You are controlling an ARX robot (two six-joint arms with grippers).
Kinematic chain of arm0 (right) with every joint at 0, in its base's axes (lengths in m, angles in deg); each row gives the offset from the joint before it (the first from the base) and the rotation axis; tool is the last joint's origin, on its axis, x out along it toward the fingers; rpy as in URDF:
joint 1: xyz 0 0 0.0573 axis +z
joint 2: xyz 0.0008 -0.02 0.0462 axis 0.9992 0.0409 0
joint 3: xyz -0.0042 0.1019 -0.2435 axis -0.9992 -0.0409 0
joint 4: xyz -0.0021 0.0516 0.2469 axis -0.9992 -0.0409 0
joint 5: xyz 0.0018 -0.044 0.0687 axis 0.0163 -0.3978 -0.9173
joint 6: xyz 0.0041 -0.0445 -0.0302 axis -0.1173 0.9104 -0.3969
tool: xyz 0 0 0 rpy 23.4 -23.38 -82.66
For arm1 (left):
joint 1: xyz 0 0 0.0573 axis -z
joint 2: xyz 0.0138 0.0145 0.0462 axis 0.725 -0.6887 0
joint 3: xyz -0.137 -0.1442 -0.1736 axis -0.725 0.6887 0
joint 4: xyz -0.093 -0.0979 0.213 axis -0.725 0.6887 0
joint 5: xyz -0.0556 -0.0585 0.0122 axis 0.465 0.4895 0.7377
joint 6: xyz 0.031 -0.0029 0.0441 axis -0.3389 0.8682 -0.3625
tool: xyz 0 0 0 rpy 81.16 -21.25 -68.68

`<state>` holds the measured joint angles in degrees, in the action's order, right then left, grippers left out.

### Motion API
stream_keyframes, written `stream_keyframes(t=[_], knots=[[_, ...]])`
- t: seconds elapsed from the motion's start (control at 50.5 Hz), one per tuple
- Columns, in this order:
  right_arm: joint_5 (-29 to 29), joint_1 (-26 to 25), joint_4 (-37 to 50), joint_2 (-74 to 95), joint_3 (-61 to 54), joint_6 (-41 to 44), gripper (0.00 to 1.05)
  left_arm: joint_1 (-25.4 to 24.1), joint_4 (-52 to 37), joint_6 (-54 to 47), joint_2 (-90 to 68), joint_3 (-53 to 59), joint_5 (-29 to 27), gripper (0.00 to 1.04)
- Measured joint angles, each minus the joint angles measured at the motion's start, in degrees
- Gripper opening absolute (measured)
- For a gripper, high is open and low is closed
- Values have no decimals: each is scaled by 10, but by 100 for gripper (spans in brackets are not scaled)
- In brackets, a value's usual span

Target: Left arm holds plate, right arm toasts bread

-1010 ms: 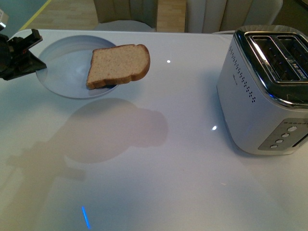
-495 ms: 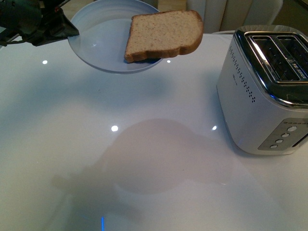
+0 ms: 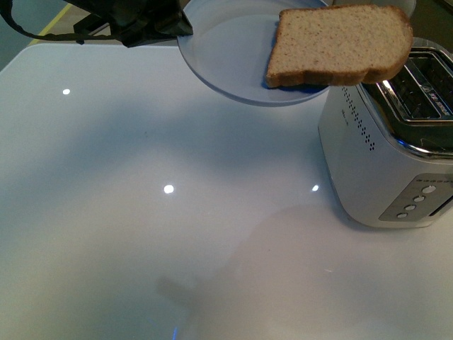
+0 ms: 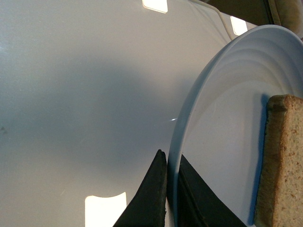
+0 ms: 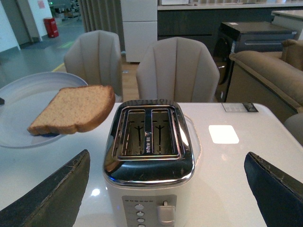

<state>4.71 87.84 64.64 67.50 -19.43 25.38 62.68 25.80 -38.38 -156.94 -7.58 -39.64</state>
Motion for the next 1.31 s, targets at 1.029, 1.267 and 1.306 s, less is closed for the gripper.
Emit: stream_keyframes(t=[1.029,1.267,1.306], knots=[[0,0,0,0,0,0,96,5,0,7,3,0,1,3],[96,27,-209,146,81,-139,96,5,0,7,4,0,2,3],[89,24,-211,167,85,-162,96,5,0,7,4,0,2,3]])
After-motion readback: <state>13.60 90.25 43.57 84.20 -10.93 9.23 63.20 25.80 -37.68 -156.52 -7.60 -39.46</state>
